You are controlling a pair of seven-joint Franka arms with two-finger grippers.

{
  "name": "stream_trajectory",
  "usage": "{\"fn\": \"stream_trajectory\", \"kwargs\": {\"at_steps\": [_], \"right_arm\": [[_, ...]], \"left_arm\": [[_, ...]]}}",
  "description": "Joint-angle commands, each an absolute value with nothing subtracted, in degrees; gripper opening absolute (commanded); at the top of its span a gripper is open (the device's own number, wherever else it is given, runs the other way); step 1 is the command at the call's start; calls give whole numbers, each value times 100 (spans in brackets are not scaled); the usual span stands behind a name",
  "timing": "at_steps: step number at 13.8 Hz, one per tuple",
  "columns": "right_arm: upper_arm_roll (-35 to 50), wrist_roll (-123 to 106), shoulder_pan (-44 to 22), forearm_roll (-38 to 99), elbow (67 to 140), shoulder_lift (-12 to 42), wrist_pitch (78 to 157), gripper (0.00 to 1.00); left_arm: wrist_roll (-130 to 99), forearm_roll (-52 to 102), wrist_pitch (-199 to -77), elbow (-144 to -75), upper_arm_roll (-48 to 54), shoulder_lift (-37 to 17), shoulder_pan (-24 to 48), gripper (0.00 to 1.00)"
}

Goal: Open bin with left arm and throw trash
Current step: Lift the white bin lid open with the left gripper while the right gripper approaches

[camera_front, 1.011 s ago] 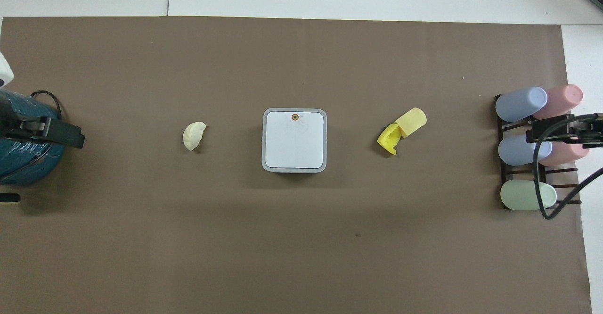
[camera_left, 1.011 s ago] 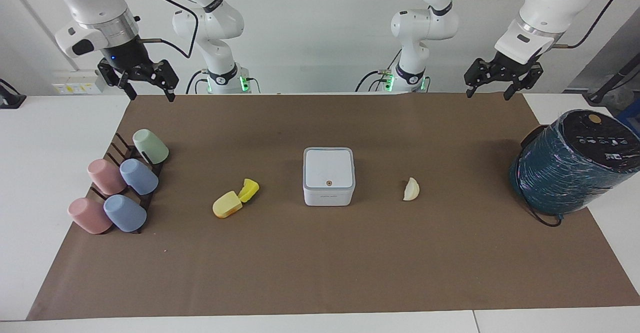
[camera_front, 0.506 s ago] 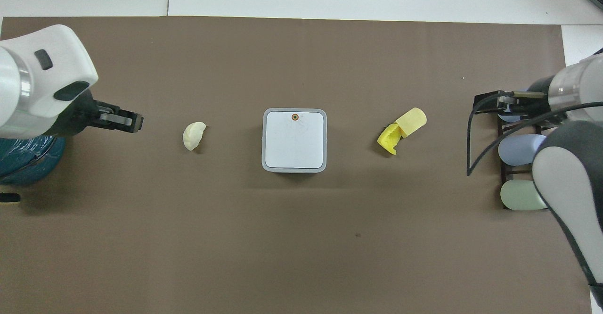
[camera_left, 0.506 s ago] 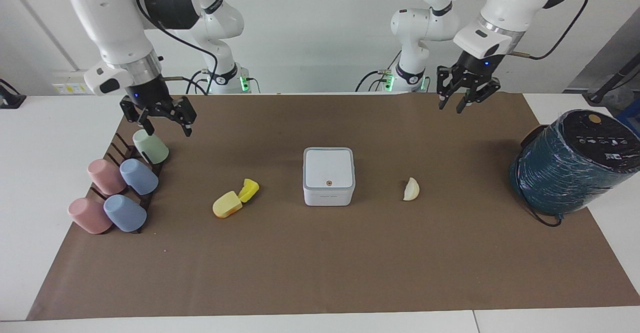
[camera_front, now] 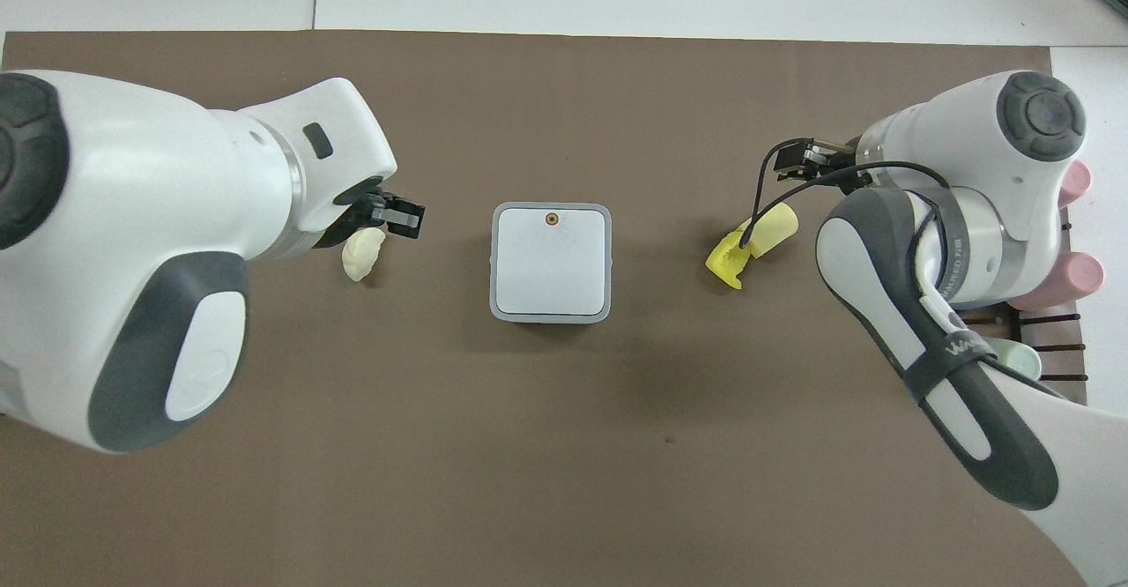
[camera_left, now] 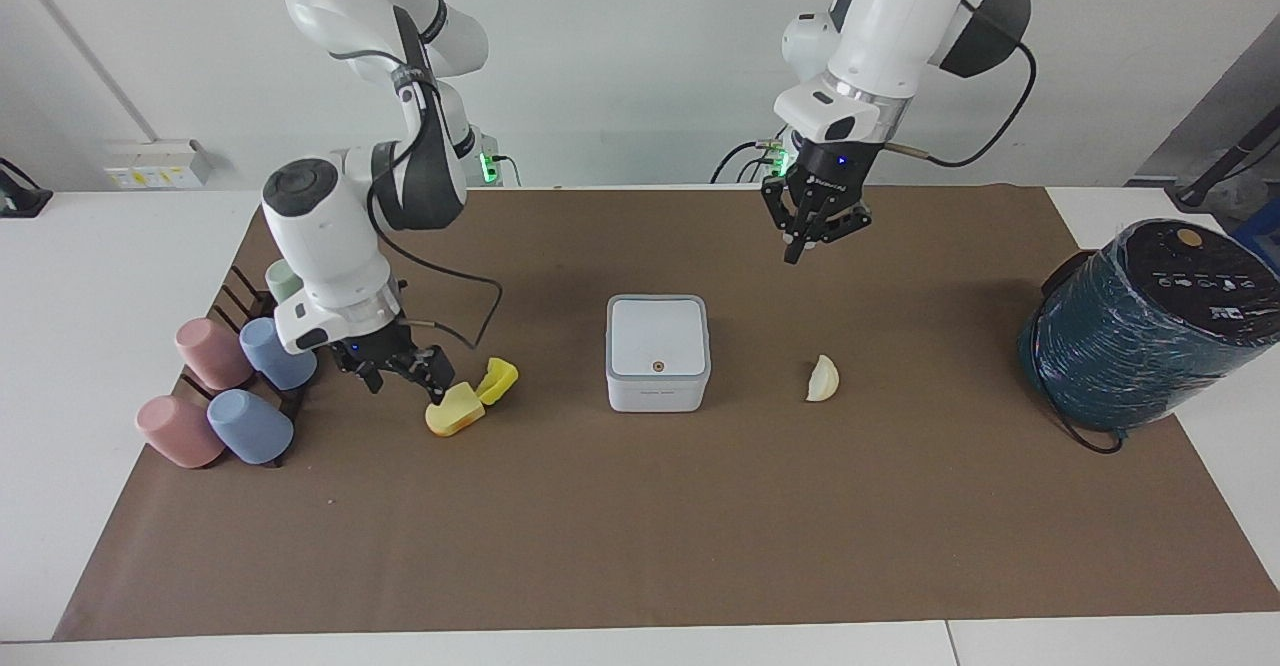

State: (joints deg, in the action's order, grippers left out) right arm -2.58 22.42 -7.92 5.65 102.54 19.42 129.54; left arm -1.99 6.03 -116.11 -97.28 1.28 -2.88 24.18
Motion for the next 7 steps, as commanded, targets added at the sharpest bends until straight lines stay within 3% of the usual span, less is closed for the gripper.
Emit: {"fn": "stream_trajectory", "kwargs": {"at_steps": [1,7], "right_arm": [[-255,2479,-808,887,10615,1995,13235,100],[-246,2479,-826,896,11249,2004,13544,100]], "left_arm": [[-255,659,-12398,-9650,35,-938,2776,0],[-343,650,-13621,-9659,35,-2020,3251,0]]}}
